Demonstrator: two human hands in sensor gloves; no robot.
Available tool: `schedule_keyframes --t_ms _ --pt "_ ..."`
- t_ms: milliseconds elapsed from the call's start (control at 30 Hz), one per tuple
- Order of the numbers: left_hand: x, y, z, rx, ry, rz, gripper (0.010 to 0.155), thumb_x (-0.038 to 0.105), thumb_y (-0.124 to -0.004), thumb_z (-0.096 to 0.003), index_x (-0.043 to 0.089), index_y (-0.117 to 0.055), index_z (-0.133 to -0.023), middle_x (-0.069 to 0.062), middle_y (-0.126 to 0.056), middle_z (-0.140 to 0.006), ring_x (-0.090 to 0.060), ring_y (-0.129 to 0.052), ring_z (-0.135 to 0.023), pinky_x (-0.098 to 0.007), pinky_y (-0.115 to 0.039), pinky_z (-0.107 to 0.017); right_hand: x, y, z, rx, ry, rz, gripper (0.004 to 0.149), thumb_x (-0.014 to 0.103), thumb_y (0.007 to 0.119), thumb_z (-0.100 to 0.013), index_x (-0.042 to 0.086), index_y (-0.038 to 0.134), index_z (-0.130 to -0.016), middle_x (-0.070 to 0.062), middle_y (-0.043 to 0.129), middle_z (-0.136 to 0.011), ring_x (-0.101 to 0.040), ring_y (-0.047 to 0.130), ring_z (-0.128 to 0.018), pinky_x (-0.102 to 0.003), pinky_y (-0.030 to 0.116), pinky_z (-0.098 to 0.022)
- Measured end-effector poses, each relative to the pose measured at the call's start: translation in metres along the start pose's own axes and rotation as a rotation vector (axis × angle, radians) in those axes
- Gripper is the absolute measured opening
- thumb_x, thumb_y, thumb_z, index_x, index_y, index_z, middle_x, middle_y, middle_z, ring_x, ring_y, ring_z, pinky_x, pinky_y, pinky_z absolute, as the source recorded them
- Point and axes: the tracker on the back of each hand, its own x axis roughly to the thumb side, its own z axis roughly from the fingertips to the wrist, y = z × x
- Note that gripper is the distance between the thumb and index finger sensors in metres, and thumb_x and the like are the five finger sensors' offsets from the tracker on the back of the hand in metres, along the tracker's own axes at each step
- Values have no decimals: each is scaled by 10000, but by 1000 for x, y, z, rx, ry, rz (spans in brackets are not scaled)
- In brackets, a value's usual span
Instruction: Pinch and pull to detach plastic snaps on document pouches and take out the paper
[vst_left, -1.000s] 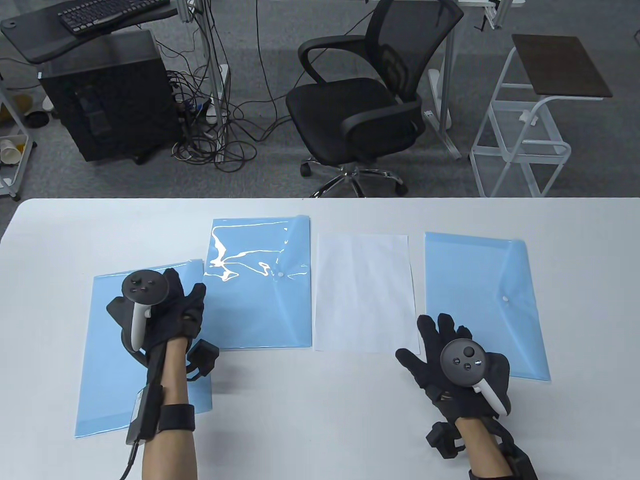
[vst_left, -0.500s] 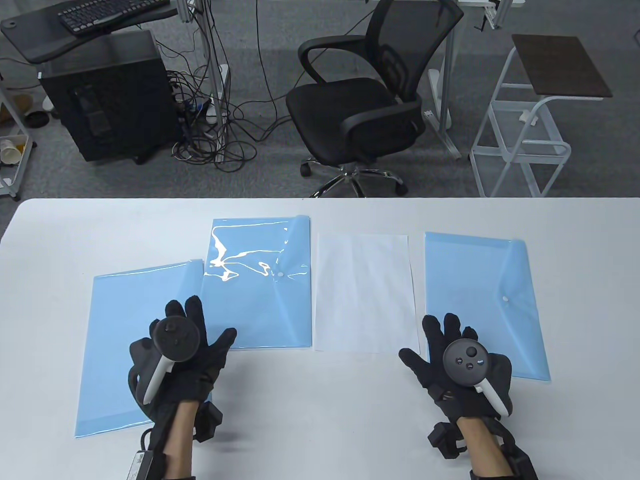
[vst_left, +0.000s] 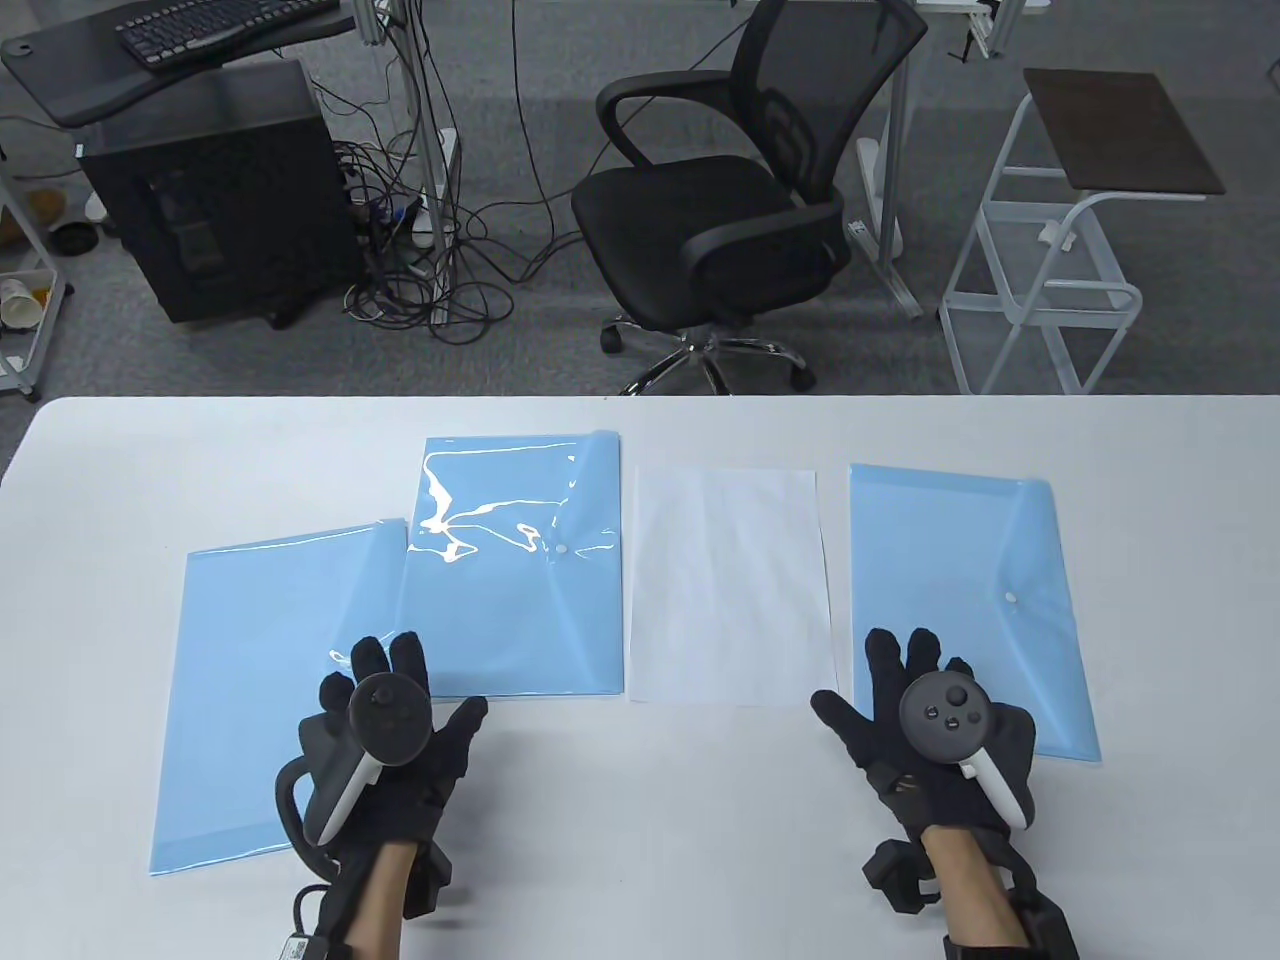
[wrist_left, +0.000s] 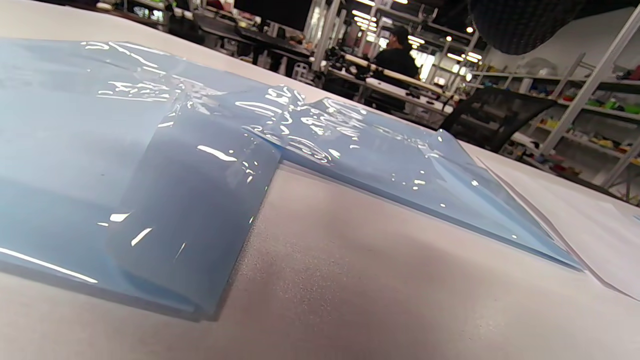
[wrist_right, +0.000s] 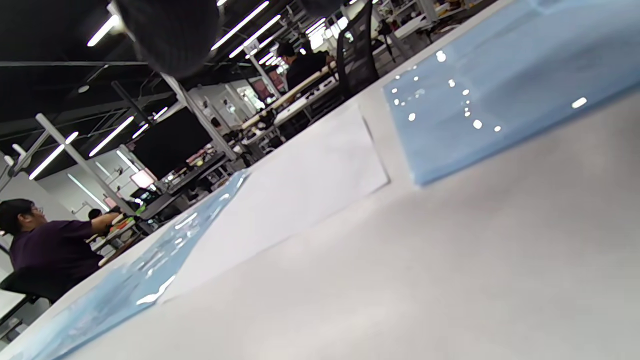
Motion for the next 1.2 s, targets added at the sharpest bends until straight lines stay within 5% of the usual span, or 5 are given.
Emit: schedule_keyframes --t_ms 267,633,833,1033,1200 --pt "0 0 0 0 -2 10 883 674 -645 -565 192 -267 -1201 -215 -296 -1251 -646 -411 -1075 -775 -477 -678 -45 -30 -30 -103 243 0 782 531 592 -600 87 323 -1184 -380 304 -1224 -728 296 -1000 -875 351 -593" --pt "-2 0 -1 -3 -5 40 884 670 -648 -568 178 -275 -1201 -230 -298 -1247 -653 -413 -1069 -780 -471 -673 -115 -50 -60 -241 577 15 849 562 647 -581 8 363 -1157 -424 423 -1170 -743 397 -958 -859 416 -576" --pt "-1 -1 -3 -14 -11 64 887 674 -648 -565 181 -273 -1201 -230 -300 -1248 -654 -412 -1069 -781 -469 -673 -140 -60 -69 -314 682 82 854 527 768 -543 -18 458 -1123 -360 606 -1129 -649 579 -962 -812 558 -577" --pt "-1 -1 -4 -21 -10 68 890 676 -646 -566 179 -272 -1202 -233 -297 -1248 -656 -410 -1068 -784 -464 -671 -141 -61 -78 -279 690 212 1001 521 950 -410 -47 508 -1106 -342 648 -1091 -593 692 -894 -782 702 -523" --pt "-3 -1 -5 -25 -2 80 891 675 -648 -567 175 -272 -1202 -236 -299 -1247 -657 -412 -1067 -784 -464 -671 -141 -62 -87 -219 705 221 1023 456 994 -370 -102 525 -1088 -367 681 -1036 -539 766 -802 -759 737 -514"
